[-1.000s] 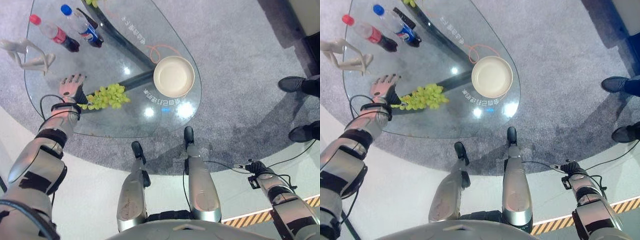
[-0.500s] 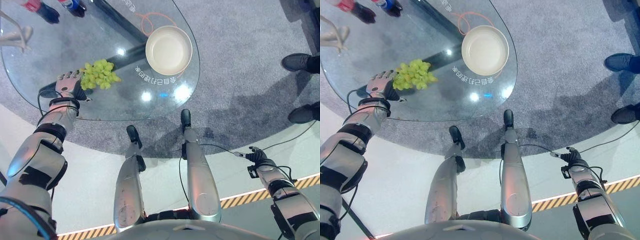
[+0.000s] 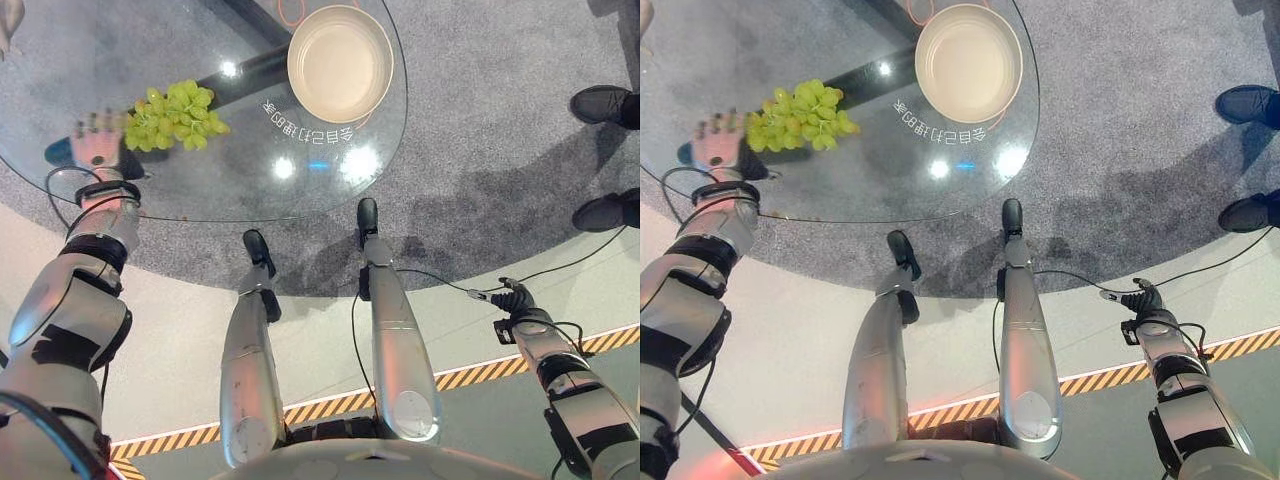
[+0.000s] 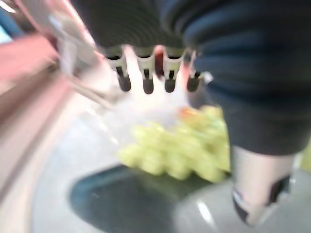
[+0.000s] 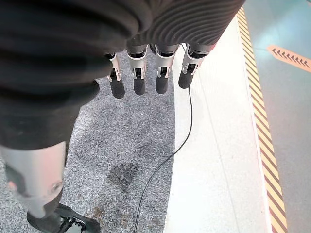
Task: Pick up fruits into the plate
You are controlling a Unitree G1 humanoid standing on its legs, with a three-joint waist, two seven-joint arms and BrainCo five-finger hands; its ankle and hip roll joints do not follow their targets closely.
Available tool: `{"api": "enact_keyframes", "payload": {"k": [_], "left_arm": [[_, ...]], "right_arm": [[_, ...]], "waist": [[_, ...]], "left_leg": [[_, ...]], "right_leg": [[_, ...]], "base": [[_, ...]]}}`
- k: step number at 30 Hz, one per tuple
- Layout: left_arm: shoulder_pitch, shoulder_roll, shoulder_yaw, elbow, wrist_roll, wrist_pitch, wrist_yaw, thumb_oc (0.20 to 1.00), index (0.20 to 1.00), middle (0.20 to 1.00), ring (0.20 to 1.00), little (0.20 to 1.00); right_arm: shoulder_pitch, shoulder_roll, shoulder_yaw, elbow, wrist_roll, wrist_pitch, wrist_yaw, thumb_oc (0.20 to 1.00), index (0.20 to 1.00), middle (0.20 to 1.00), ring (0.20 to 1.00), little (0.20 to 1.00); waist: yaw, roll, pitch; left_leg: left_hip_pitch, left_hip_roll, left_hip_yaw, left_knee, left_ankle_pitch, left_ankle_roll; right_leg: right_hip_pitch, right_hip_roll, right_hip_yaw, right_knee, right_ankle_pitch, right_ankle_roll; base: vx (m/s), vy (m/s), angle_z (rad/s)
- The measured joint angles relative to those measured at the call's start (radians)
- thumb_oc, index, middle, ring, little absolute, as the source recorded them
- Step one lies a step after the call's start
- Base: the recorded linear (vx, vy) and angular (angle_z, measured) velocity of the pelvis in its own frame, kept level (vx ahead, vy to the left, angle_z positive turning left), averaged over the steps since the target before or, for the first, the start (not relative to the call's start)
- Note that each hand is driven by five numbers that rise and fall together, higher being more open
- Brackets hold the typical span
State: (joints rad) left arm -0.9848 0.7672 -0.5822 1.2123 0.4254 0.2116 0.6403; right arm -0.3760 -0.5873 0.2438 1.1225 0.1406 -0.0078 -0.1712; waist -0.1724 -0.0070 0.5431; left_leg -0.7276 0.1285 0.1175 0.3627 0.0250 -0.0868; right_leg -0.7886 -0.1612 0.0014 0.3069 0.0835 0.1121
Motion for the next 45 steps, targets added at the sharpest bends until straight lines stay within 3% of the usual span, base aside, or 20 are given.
{"api": "enact_keyframes", "payload": {"k": [6, 10, 13, 18, 23, 32, 39, 45], "left_arm": [[-0.012, 0.009, 0.078, 0.008, -0.034, 0.034, 0.142, 1.0, 1.0, 1.0, 1.0, 1.0], [-0.048, 0.017, 0.077, 0.011, -0.034, 0.057, 0.184, 1.0, 1.0, 1.0, 1.0, 1.0], [-0.073, 0.02, 0.077, 0.018, -0.033, 0.068, 0.189, 1.0, 1.0, 1.0, 1.0, 1.0], [-0.086, 0.028, 0.075, 0.017, -0.018, 0.051, 0.201, 1.0, 1.0, 1.0, 1.0, 1.0], [-0.097, 0.029, 0.06, 0.014, 0.081, 0.002, 0.211, 1.0, 1.0, 1.0, 1.0, 1.0], [-0.116, 0.056, -0.084, 0.017, 0.317, -0.099, 0.101, 1.0, 1.0, 1.0, 1.0, 1.0], [-0.117, 0.104, -0.163, 0.01, 0.339, -0.189, -0.03, 1.0, 1.0, 1.0, 1.0, 1.0], [-0.116, 0.114, -0.179, 0.003, 0.27, -0.196, -0.153, 1.0, 1.0, 1.0, 1.0, 1.0]], "right_arm": [[0.005, 0.022, 0.016, 0.003, 0.006, -0.023, -0.002, 1.0, 1.0, 1.0, 1.0, 1.0], [0.006, 0.028, 0.042, 0.002, 0.019, -0.032, -0.003, 1.0, 1.0, 1.0, 1.0, 1.0], [0.008, 0.028, 0.045, -0.004, 0.025, -0.04, -0.01, 1.0, 1.0, 1.0, 1.0, 1.0], [0.008, 0.028, 0.045, -0.006, 0.025, -0.041, -0.022, 1.0, 1.0, 1.0, 1.0, 1.0], [0.008, 0.028, 0.046, -0.007, 0.025, -0.041, -0.034, 1.0, 1.0, 1.0, 1.0, 1.0], [0.009, 0.027, 0.037, -0.012, 0.024, -0.04, -0.05, 1.0, 1.0, 1.0, 1.0, 1.0], [0.009, 0.015, 0.016, -0.011, 0.013, -0.053, -0.045, 1.0, 1.0, 1.0, 1.0, 1.0], [0.009, -0.032, 0.005, -0.013, 0.013, -0.061, -0.041, 1.0, 1.0, 1.0, 1.0, 1.0]], "waist": [[0.005, -0.028, 0.0], [0.004, -0.053, 0.001], [0.005, -0.055, 0.001], [0.003, -0.055, 0.001], [0.003, -0.055, 0.001], [-0.004, -0.055, 0.001], [-0.012, -0.055, 0.001], [-0.012, -0.054, 0.001]], "left_leg": [[-0.043, 0.01, -0.028, 0.054, -0.024, -0.008], [-0.064, 0.011, -0.034, 0.07, -0.026, -0.007], [-0.078, 0.011, -0.035, 0.071, -0.025, -0.007], [-0.085, 0.011, -0.036, 0.072, -0.023, -0.003], [-0.092, 0.011, -0.035, 0.075, -0.024, -0.003], [-0.126, 0.009, -0.027, 0.091, -0.03, 0.0], [-0.136, 0.008, -0.013, 0.098, -0.037, 0.001], [-0.122, 0.01, -0.004, 0.102, -0.045, -0.002]], "right_leg": [[-0.021, 0.006, -0.016, 0.032, -0.01, -0.004], [-0.033, 0.007, -0.019, 0.036, -0.01, -0.004], [-0.047, 0.007, -0.019, 0.037, -0.01, -0.004], [-0.056, 0.007, -0.019, 0.044, -0.009, -0.005], [-0.062, 0.006, -0.018, 0.045, -0.013, -0.007], [-0.103, 0.004, -0.007, 0.06, -0.017, -0.002], [-0.127, 0.003, 0.008, 0.075, -0.026, -0.003], [-0.13, 0.004, 0.018, 0.1, -0.039, -0.003]], "base": [[0.01, -0.071, 0.04], [0.0, -0.008, 0.01], [0.0, 0.0, 0.0], [0.0, 0.0, 0.0], [0.0, 0.047, 0.0], [0.01, 0.06, -0.02], [0.05, 0.081, -0.03], [0.01, 0.023, -0.02]]}}
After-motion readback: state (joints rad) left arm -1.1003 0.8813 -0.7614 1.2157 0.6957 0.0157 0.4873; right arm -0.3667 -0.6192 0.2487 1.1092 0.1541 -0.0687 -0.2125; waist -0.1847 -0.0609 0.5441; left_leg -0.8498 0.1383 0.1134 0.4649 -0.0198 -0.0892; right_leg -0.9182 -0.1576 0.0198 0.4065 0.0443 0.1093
